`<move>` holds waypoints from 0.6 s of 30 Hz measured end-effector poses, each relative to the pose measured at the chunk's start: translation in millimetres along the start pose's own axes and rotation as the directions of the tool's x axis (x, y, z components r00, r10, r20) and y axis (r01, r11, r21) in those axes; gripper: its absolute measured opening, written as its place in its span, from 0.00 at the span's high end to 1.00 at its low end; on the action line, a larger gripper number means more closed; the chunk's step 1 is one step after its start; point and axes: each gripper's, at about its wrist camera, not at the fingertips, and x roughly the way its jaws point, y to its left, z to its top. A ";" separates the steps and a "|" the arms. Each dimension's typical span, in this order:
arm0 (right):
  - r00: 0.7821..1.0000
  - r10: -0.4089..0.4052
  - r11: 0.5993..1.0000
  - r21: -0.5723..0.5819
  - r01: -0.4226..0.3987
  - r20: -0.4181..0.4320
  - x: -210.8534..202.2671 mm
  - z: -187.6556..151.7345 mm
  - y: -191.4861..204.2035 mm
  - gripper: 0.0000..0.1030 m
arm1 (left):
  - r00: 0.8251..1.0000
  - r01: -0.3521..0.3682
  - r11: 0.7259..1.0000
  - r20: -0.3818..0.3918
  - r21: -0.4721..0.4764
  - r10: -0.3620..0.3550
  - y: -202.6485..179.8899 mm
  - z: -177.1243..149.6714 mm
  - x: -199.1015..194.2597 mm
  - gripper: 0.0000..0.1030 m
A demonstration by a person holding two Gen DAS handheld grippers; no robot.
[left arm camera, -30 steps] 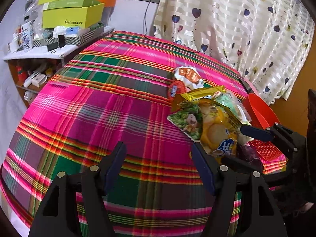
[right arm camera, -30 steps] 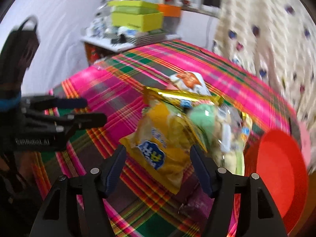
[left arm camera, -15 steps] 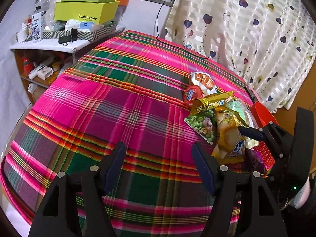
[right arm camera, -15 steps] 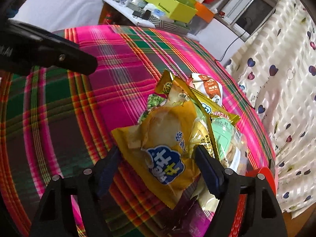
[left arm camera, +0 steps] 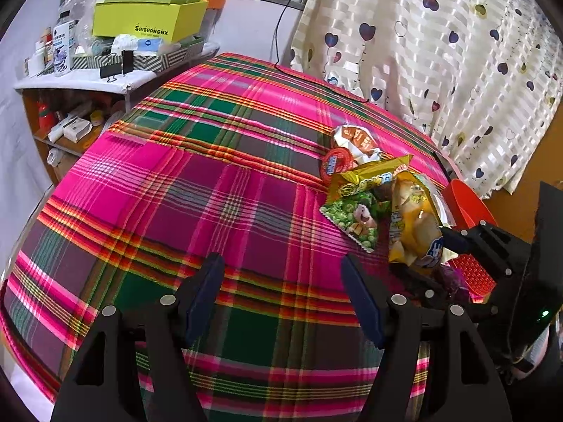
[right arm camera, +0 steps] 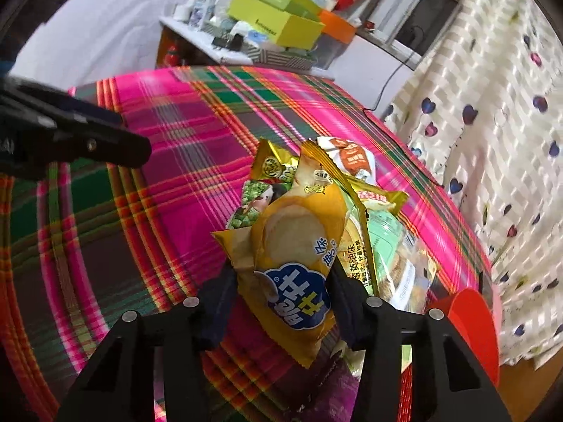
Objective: Organize snacks
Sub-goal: 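Reach the right gripper to the large yellow snack bag and grasp it, then lift the yellow bag with the right gripper while the left grasps the gold bar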
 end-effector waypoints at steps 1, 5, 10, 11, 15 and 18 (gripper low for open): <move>1.000 0.003 1.000 0.017 -0.003 0.007 -3.8 -1.0 -2.8 0.56 | 1.000 0.001 1.000 0.001 0.005 -0.001 -1.9 0.5 -0.5 0.32; 0.999 0.016 0.997 0.072 -0.019 0.044 -22.6 -3.5 -11.3 0.56 | 1.000 0.012 0.999 0.008 0.030 -0.012 -11.4 4.9 -0.4 0.32; 0.996 0.009 0.994 0.110 -0.018 0.089 -45.5 -6.5 -18.3 0.56 | 0.999 0.033 0.996 0.023 0.086 -0.035 -28.5 16.3 2.9 0.32; 0.995 0.008 0.993 0.118 -0.019 0.095 -48.9 -7.1 -20.2 0.56 | 0.999 0.035 0.994 0.026 0.100 -0.038 -33.1 19.2 4.3 0.32; 0.992 -0.003 0.988 0.156 -0.016 0.123 -65.2 -12.4 -31.1 0.56 | 0.998 0.051 0.989 0.028 0.140 -0.056 -48.4 26.6 9.0 0.32; 0.990 -0.017 0.984 0.180 -0.008 0.138 -74.4 -15.7 -38.1 0.56 | 0.997 0.063 0.984 0.027 0.168 -0.068 -58.4 31.1 14.1 0.32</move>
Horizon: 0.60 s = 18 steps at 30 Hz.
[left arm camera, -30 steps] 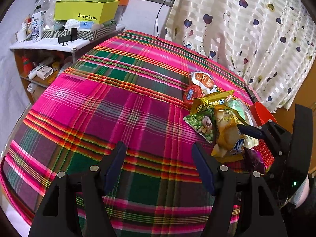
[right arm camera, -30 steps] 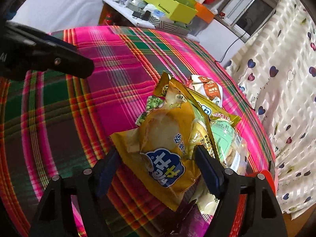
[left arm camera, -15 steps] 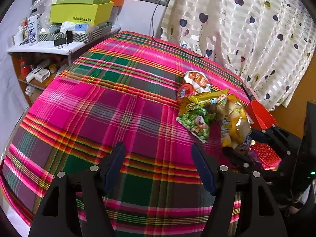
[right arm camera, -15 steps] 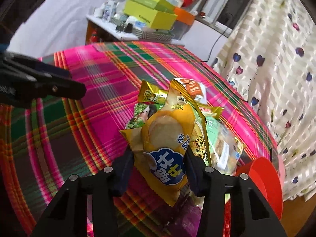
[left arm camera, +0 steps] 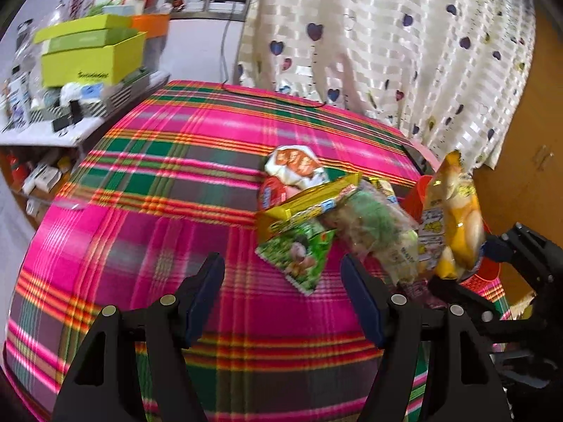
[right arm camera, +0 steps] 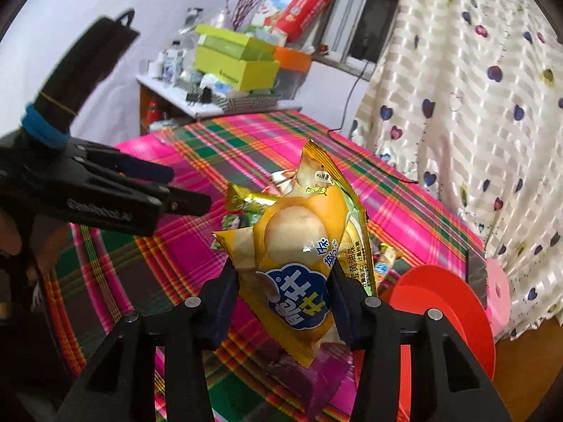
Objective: Organize snacks
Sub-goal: 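Lift the yellow bag with the right gripper while the left grasps the gold bar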
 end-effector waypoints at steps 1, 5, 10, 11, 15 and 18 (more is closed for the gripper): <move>1.000 -0.005 1.000 0.009 0.005 0.006 -3.8 -0.4 -3.4 0.56 | 1.000 -0.003 1.000 -0.002 0.007 0.003 -2.7 1.3 2.2 0.32; 0.999 -0.032 0.998 0.050 0.030 0.028 -17.7 -4.2 -20.9 0.56 | 1.000 -0.001 1.000 -0.006 0.029 0.002 -10.9 7.5 8.9 0.32; 0.996 -0.085 0.991 0.105 0.082 0.024 -26.2 -12.9 -48.5 0.56 | 1.000 0.012 0.998 -0.011 0.060 -0.011 -24.4 12.3 15.1 0.32; 0.995 -0.097 0.988 0.126 0.094 0.018 -27.6 -16.2 -56.8 0.56 | 1.000 0.014 0.998 -0.013 0.069 -0.013 -27.5 13.2 17.1 0.32; 0.993 -0.120 0.972 0.203 0.119 -0.009 -30.1 -28.8 -83.1 0.55 | 1.000 0.010 0.995 -0.014 0.104 -0.009 -36.0 18.6 25.0 0.32; 0.991 -0.130 0.957 0.258 0.133 -0.029 -32.1 -39.9 -100.9 0.55 | 1.000 -0.015 0.988 0.002 0.152 0.015 -39.5 24.9 32.9 0.32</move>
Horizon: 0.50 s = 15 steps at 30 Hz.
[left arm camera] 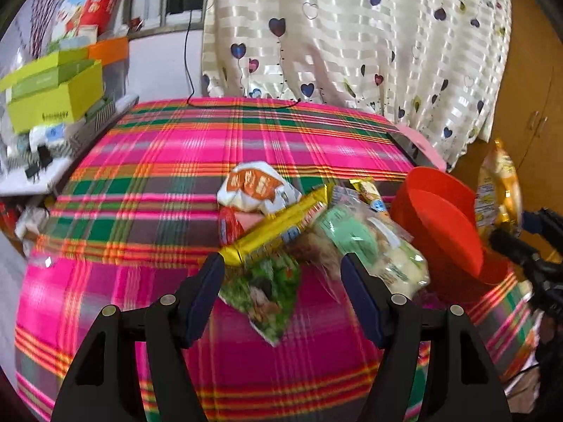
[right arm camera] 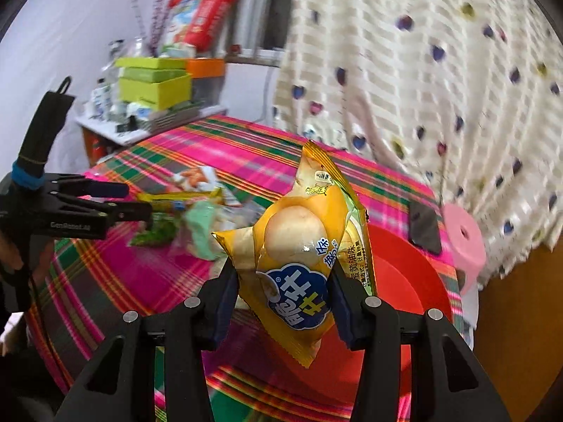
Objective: Organize snacks
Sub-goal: 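Lift the yellow bag with the right gripper while the left grasps the gold bar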
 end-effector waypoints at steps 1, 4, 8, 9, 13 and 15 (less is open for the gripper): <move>1.000 -0.003 1.000 0.016 0.003 -0.004 0.1 -1.9 -6.0 0.55 | 1.000 -0.015 1.000 0.005 0.027 0.015 -0.4 3.2 4.5 0.32; 1.000 -0.005 0.999 0.036 0.006 -0.010 -0.5 -6.0 -14.5 0.55 | 0.999 -0.038 0.995 0.010 0.092 0.037 1.2 11.3 17.9 0.33; 1.000 -0.002 0.999 0.043 0.003 -0.012 0.3 -8.3 -16.4 0.55 | 0.998 -0.044 0.982 -0.030 0.184 0.050 1.7 16.3 41.6 0.36; 1.000 -0.002 0.999 0.043 0.003 -0.012 0.4 -8.4 -16.6 0.55 | 0.998 -0.038 0.978 -0.045 0.204 0.048 1.5 15.9 46.9 0.36; 1.000 0.002 0.999 0.039 -0.002 -0.015 2.8 -8.4 -14.7 0.55 | 0.994 -0.071 0.957 -0.065 0.282 0.093 -4.4 12.7 63.2 0.54; 1.000 0.004 0.999 0.035 -0.003 -0.014 3.4 -7.1 -12.3 0.55 | 0.988 -0.123 0.953 -0.056 0.278 0.143 -1.7 13.5 64.2 0.72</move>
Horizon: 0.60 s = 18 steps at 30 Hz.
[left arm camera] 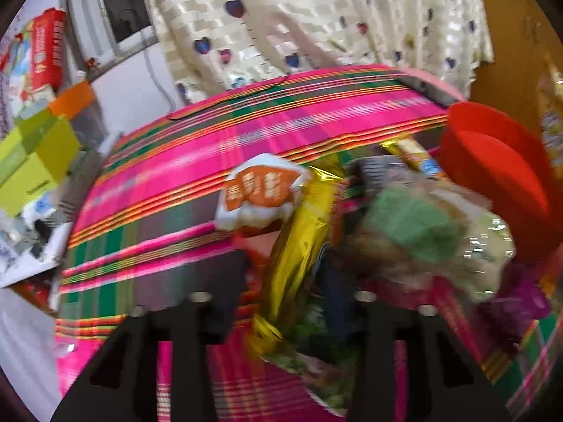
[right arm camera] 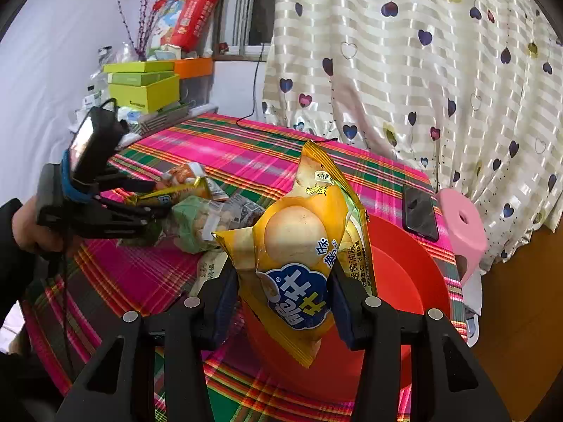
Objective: Organize snacks
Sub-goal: 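Lift the yellow bag with the right gripper while the left grasps the gold bar, then lower the yellow bag into the red basket with the right gripper while the left carries the gold bar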
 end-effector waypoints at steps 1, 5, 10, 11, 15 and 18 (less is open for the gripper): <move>1.000 0.002 1.000 -0.003 -0.002 0.002 -0.4 0.4 1.4 0.55 | 1.000 0.003 1.000 -0.001 -0.025 -0.003 3.9 0.1 -1.4 0.78; 1.000 0.015 1.000 -0.021 -0.015 0.009 -1.8 2.1 8.5 0.55 | 1.000 0.005 0.998 0.015 -0.066 -0.004 10.5 -5.3 -11.5 0.78; 1.000 0.019 0.999 -0.028 -0.019 0.020 -5.4 3.0 9.6 0.55 | 0.998 0.025 0.992 0.065 -0.126 -0.017 15.2 -7.3 -36.1 0.78; 1.000 0.019 0.999 -0.027 -0.018 0.023 -6.5 2.6 9.4 0.55 | 0.996 0.044 0.988 0.078 -0.145 -0.033 15.7 -6.6 -43.4 0.78; 1.000 0.013 1.000 -0.018 -0.013 0.028 -9.2 2.3 6.4 0.55 | 0.986 0.123 0.978 0.134 -0.169 -0.100 4.0 -1.8 -70.3 0.78; 0.999 0.013 1.000 -0.012 -0.013 0.034 -11.6 1.3 5.2 0.55 | 0.974 0.186 0.968 0.162 -0.168 -0.159 -13.1 4.8 -84.2 0.78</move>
